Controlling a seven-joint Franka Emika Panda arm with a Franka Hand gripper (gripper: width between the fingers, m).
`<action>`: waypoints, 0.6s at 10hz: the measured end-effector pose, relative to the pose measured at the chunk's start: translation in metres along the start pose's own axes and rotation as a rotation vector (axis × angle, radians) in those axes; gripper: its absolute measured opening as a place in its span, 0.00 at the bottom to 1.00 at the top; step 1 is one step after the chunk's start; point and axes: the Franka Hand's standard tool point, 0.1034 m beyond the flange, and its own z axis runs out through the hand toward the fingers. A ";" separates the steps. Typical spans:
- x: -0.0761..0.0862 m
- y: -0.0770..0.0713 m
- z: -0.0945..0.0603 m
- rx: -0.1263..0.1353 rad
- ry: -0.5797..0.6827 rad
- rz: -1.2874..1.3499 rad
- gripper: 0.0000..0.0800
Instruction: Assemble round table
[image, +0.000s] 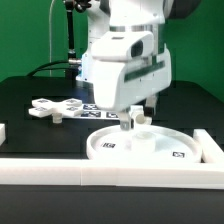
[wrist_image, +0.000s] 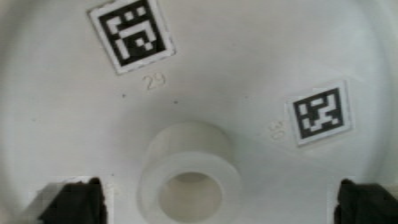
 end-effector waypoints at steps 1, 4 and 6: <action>-0.009 -0.009 -0.004 -0.007 0.000 0.018 0.81; -0.028 -0.020 -0.002 -0.027 0.011 0.060 0.81; -0.028 -0.020 -0.001 -0.026 0.013 0.103 0.81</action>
Offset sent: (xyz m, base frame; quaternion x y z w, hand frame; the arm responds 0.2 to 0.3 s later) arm 0.0000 0.0000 0.0000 0.0000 0.0000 0.0650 0.9979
